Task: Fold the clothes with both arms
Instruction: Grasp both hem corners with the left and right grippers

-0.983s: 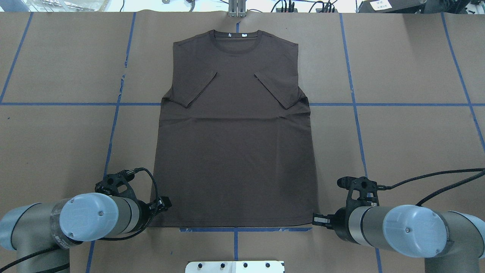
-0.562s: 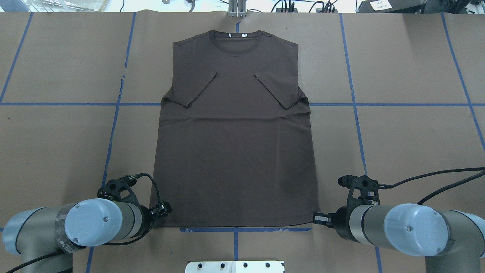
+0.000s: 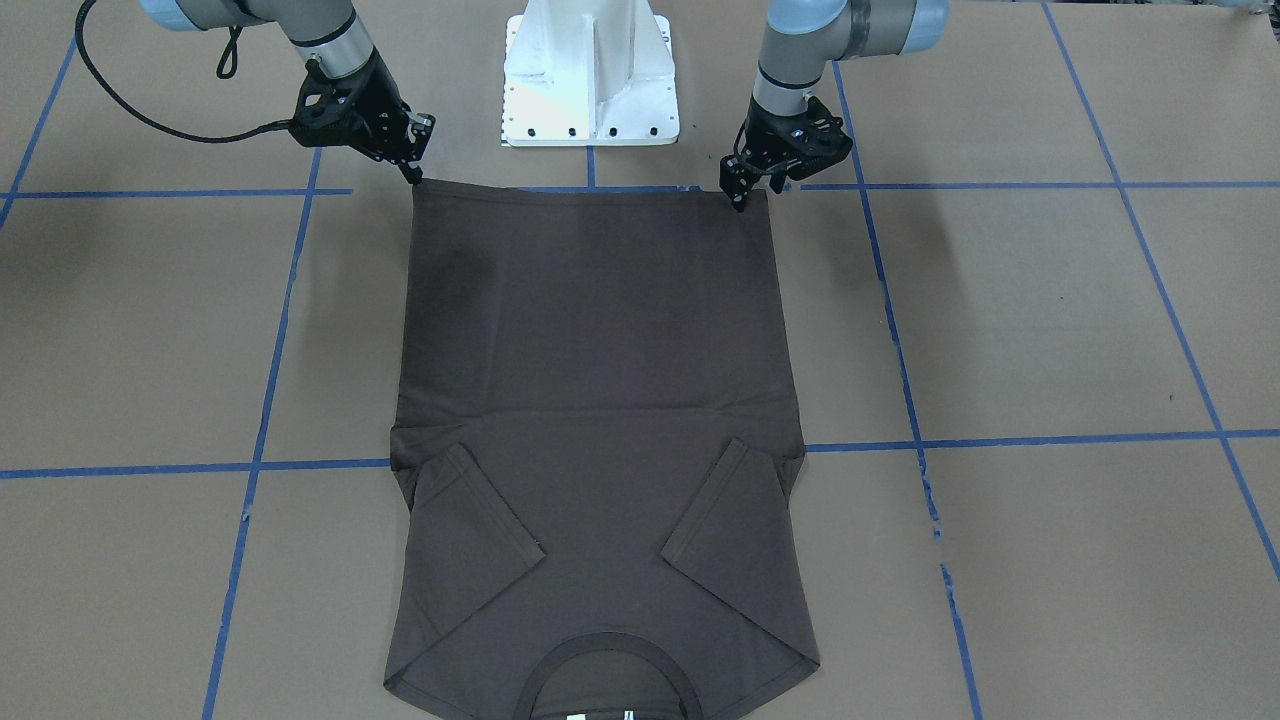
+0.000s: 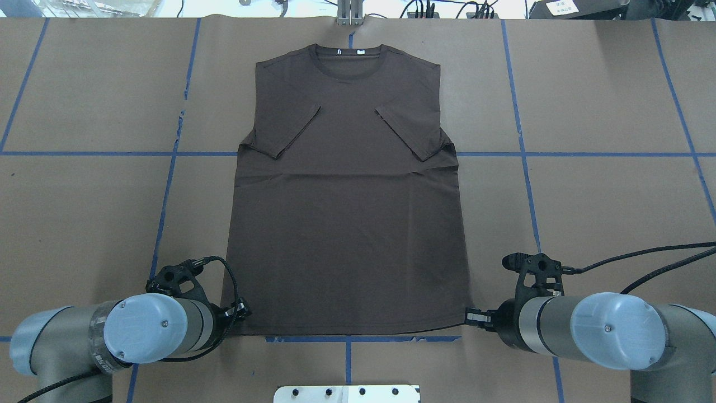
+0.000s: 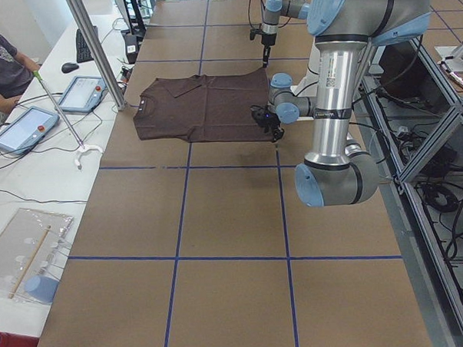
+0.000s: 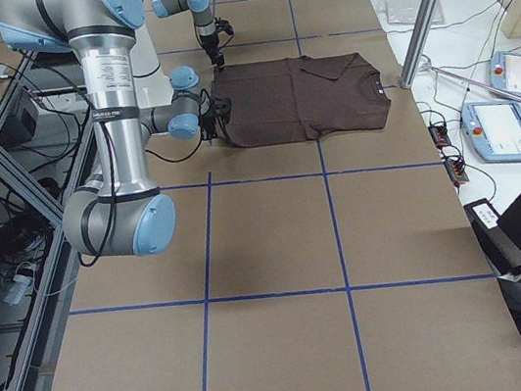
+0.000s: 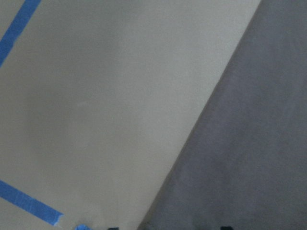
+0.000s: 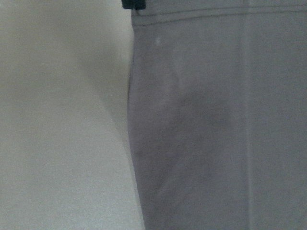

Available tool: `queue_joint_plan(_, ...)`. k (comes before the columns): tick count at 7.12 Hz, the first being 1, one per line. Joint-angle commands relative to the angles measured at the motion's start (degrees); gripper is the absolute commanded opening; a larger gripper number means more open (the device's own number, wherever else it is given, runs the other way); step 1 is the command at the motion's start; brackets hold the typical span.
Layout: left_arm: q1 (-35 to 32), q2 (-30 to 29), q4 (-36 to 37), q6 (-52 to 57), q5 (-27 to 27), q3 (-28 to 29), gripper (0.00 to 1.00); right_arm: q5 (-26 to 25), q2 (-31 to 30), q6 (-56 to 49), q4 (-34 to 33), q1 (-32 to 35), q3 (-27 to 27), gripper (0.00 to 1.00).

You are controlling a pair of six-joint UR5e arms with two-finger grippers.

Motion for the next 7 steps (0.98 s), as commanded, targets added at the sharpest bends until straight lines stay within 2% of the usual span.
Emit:
queue_joint_plan(1,0.0,-0.4,1.0,-0.1,0.0,0.0,0.33,0.1,-0.1,0.0,0.0,0.5,0.2,0.0)
queue_joint_plan(2,0.0,-0.4,0.9,-0.1,0.0,-0.1,0.12,0.1,-0.1,0.0,0.0,0.6,0.3,0.0)
queue_joint_plan(3,0.8,-1.2,1.0,-0.3,0.0,0.0,0.0,0.1,-0.1,0.0,0.0,0.6,0.4,0.0)
queue_joint_plan(6,0.8,-1.4,1.1,0.2,-0.1,-1.0,0.0,1.5,-0.6,0.0,0.0,0.9,0.6,0.0)
queue_joint_plan(7,0.8,-1.2,1.2,0.9,-0.1,-2.1,0.0,3.0,-2.4,0.0,0.0,0.9,2.9,0.0)
